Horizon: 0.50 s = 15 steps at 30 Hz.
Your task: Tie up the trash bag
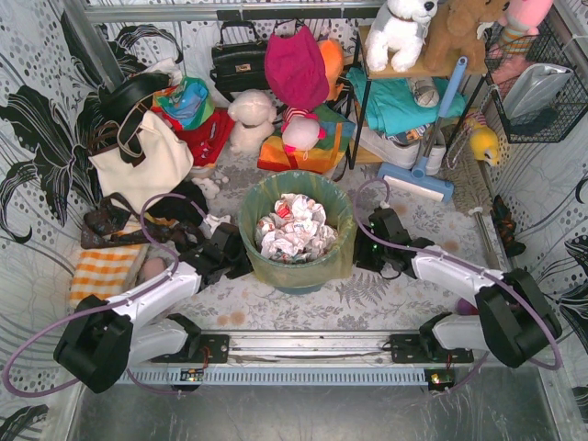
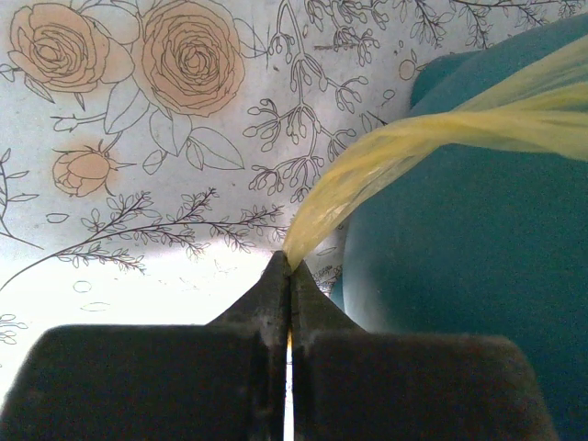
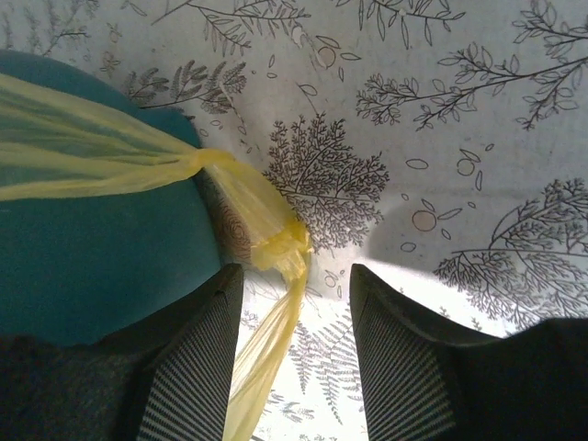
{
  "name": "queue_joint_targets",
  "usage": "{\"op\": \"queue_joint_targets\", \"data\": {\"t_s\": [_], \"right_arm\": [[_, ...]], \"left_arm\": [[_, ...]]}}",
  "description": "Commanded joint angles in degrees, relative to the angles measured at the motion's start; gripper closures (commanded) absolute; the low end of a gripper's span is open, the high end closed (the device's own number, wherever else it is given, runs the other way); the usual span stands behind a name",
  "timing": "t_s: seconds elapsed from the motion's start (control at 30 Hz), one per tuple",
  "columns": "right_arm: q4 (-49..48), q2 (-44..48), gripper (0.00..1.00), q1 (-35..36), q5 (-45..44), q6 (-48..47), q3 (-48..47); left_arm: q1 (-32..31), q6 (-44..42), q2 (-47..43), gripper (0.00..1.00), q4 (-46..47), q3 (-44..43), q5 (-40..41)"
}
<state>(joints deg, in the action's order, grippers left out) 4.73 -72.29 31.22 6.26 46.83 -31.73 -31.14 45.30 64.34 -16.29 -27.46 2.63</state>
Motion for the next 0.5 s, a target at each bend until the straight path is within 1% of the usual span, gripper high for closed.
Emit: {"op": "queue_joint_targets", "data": {"t_s": [0.0, 0.13, 0.33, 0.47], "right_arm": [[-4.53, -3.07, 0.52, 0.25, 1.78, -2.59, -1.04], [-3.62, -6.24, 0.53, 0.45, -0.32, -5.41, -2.96], [-0.27, -6.17, 0.52, 3.06, -10.90, -7.84, -3.95], [-1.15, -6.55, 0.48, 3.47, -12.15, -9.66, -2.79]], "left_arm": [[-0.24, -0.18, -0.19, 1.00, 1.08, -1.13, 1.45], [-0.24, -0.03, -0.11, 1.00, 1.52, -0.82, 1.15], [-0.24, 0.35, -0.79, 1.00, 1.50, -0.64, 1.82], [-0.24, 0.58, -1.01, 1.00, 2.35, -0.14, 1.85]]}}
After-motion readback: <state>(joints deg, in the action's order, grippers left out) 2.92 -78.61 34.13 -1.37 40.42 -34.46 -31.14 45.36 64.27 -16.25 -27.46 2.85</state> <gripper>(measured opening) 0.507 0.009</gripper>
